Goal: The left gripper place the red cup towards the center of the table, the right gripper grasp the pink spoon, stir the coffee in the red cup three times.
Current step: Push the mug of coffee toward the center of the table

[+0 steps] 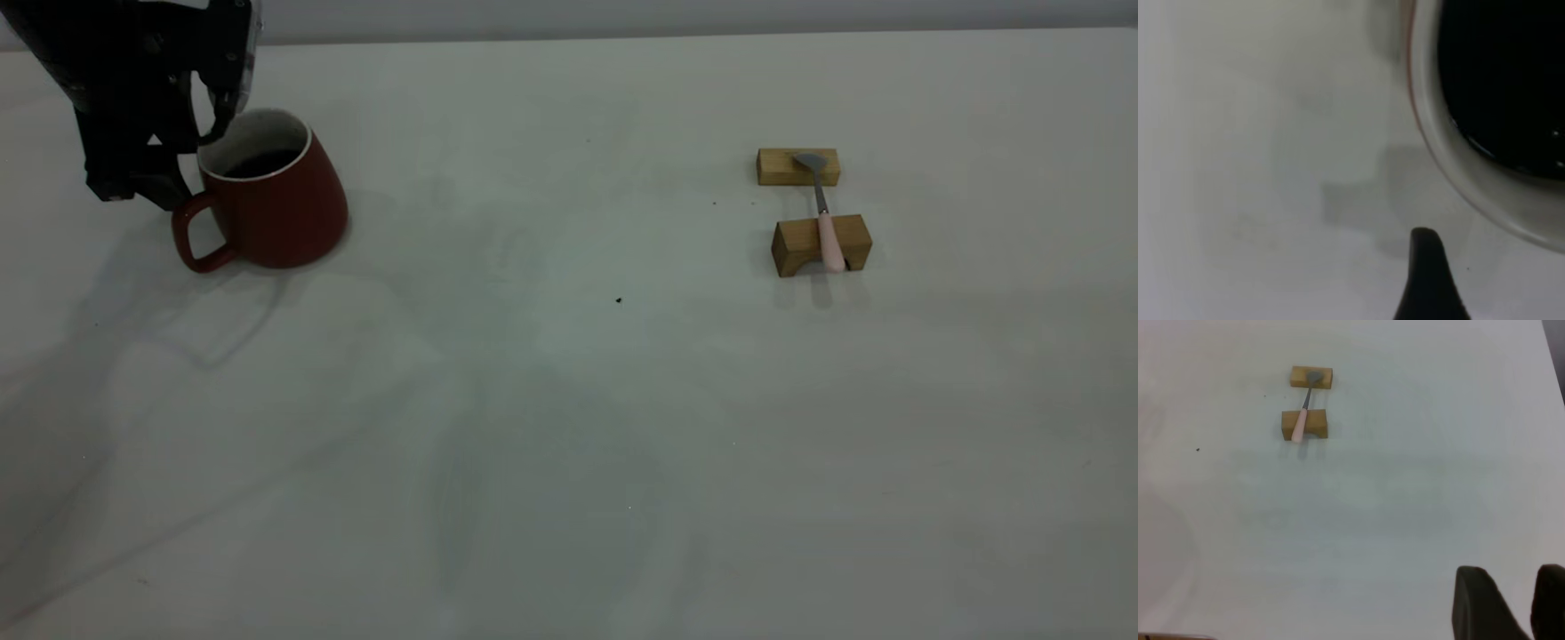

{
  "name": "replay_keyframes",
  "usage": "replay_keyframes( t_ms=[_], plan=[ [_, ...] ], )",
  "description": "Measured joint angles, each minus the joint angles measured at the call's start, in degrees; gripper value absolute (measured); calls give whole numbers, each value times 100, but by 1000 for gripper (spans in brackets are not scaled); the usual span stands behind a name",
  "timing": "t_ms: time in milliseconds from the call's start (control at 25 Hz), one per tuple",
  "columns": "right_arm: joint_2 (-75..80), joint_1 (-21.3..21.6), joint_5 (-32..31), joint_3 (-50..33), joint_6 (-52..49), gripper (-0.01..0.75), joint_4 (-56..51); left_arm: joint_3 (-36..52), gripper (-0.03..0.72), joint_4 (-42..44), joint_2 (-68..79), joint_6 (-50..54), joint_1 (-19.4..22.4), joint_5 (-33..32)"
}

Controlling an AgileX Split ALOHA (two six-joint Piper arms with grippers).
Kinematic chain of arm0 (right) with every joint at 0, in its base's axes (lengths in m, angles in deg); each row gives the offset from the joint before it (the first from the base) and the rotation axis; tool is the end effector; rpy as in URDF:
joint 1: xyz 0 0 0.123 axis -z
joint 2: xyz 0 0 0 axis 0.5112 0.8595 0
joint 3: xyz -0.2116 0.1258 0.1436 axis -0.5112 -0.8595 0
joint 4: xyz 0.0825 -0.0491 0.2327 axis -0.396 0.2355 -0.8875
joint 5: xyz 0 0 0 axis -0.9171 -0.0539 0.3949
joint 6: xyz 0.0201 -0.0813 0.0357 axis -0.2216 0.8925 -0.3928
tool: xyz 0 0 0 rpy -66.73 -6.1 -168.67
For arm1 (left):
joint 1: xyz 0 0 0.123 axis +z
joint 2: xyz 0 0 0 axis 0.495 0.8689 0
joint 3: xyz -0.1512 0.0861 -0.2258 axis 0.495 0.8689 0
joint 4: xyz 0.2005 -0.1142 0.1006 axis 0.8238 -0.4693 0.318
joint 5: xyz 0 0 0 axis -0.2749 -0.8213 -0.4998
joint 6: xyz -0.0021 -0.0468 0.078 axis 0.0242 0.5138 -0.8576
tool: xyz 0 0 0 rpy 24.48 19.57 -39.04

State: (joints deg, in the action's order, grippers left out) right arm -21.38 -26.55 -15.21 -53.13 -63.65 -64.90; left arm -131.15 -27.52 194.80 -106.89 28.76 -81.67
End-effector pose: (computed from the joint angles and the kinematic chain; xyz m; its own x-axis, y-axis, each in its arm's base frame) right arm -0.0018 0.0085 0.2636 -0.5550 -0.0471 -0.8305 -0.0533 0.9984 -0.0210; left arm 0.4549 -0.0048 0.0514 -0.0922 0.9956 -0.0178 0.9111 0.0915 0.4019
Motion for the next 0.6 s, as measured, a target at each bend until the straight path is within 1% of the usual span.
replay_keyframes(
  t_ms=[360, 600],
  plan=[
    [0, 0, 0, 0, 0, 238, 0, -5, 581, -299, 47, -176, -143, 13],
    [0, 0, 0, 0, 0, 238, -4, -5, 581, -430, 47, -263, -461, 34]
  ],
)
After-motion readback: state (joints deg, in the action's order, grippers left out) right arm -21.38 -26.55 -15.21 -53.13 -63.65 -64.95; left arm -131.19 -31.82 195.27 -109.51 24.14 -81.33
